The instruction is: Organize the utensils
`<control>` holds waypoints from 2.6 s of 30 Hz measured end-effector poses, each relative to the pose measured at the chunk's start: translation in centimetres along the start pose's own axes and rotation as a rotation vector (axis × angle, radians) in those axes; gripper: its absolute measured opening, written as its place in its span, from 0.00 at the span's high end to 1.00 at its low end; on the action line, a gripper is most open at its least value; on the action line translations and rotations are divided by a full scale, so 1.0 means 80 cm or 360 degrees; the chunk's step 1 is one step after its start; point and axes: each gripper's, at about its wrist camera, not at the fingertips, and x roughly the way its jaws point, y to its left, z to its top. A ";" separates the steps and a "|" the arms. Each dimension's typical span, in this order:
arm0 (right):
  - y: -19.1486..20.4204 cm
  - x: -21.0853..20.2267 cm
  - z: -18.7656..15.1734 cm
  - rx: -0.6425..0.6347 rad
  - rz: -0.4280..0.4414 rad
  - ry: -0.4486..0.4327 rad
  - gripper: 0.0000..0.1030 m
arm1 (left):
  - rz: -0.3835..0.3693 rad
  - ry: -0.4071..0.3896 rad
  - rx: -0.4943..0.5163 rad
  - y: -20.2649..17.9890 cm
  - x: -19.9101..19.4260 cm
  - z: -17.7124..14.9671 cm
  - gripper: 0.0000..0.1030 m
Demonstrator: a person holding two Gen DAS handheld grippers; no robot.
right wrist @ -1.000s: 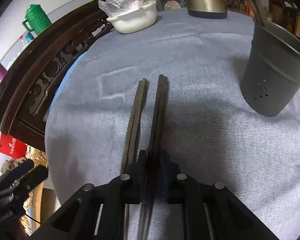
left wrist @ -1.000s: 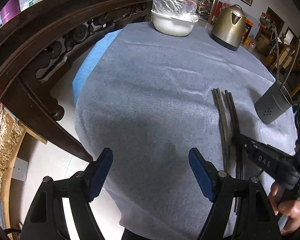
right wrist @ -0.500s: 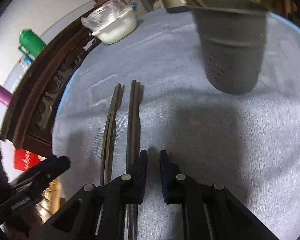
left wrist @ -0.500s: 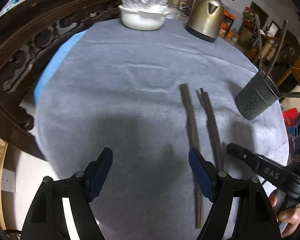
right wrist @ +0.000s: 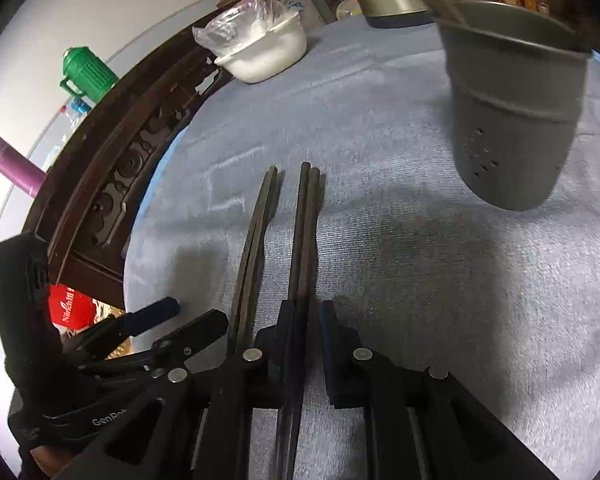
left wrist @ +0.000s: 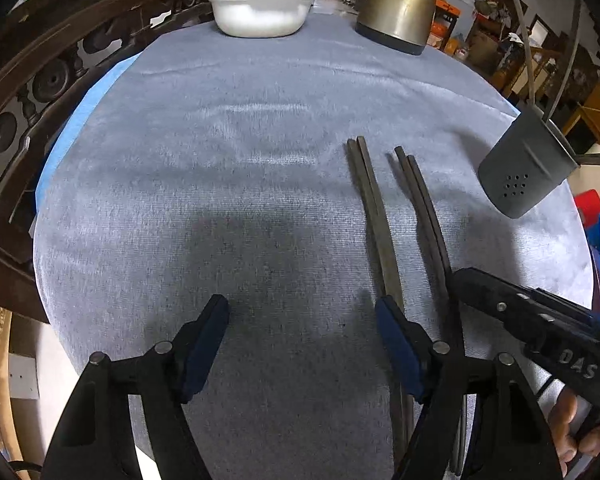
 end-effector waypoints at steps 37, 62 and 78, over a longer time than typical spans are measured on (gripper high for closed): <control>-0.020 -0.003 -0.001 0.0010 0.0004 0.0007 0.88 | -0.0081 0.0007 0.0118 -0.017 0.016 0.031 0.26; -0.006 -0.002 -0.002 -0.0082 -0.0099 0.0001 0.89 | 0.0005 -0.0025 0.0192 -0.002 0.006 0.010 0.46; -0.003 0.005 0.023 -0.0066 -0.0219 0.0187 0.87 | -0.0104 0.0087 0.0084 0.014 0.006 0.027 0.49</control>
